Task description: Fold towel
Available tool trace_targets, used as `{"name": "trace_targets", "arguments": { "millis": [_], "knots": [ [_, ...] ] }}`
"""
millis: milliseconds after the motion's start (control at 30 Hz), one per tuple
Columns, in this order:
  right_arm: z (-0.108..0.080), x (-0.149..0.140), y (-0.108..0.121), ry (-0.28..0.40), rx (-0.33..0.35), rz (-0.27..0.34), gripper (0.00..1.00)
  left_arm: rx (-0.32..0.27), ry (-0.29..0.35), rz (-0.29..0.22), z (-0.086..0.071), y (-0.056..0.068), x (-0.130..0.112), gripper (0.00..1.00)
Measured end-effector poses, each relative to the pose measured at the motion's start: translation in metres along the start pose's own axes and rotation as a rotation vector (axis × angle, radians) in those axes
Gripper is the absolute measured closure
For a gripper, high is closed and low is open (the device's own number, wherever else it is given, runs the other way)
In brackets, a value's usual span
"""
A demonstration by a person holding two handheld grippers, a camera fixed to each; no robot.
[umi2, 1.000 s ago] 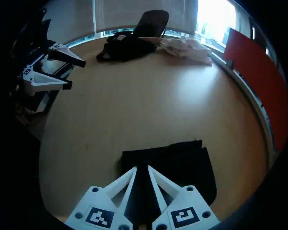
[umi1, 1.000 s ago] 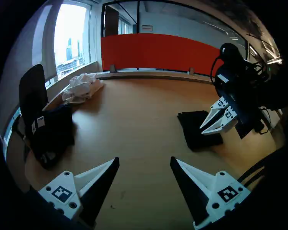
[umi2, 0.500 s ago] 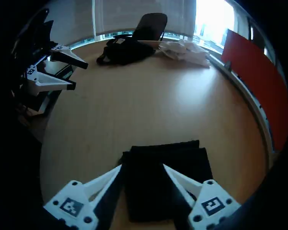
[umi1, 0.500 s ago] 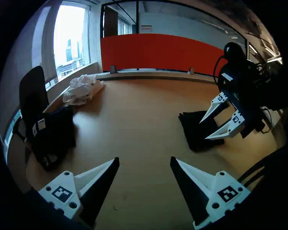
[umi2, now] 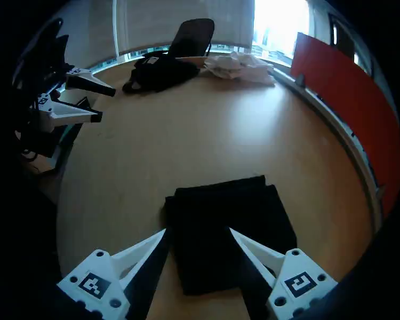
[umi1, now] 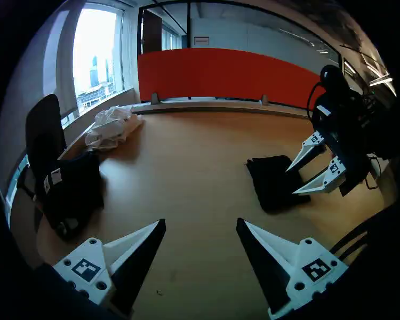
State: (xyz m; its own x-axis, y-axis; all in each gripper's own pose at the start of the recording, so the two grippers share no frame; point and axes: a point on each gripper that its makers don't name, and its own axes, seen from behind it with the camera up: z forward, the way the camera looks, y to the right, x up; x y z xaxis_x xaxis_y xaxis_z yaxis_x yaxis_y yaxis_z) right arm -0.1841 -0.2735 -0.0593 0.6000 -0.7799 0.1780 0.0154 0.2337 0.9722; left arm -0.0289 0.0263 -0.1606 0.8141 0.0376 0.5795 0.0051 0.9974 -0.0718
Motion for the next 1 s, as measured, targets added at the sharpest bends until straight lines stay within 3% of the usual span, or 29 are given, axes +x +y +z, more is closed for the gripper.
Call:
{"name": "trace_targets", "arguments": {
  "millis": [700, 1000],
  "knots": [
    [-0.022, -0.049, 0.000, -0.040, -0.110, 0.120, 0.27, -0.007, 0.002, 0.018, 0.001, 0.002, 0.003, 0.01],
    [-0.022, -0.062, -0.003, -0.058, -0.137, 0.143, 0.27, -0.014, 0.005, 0.025, 0.001, 0.003, 0.005, 0.01]
  ]
}}
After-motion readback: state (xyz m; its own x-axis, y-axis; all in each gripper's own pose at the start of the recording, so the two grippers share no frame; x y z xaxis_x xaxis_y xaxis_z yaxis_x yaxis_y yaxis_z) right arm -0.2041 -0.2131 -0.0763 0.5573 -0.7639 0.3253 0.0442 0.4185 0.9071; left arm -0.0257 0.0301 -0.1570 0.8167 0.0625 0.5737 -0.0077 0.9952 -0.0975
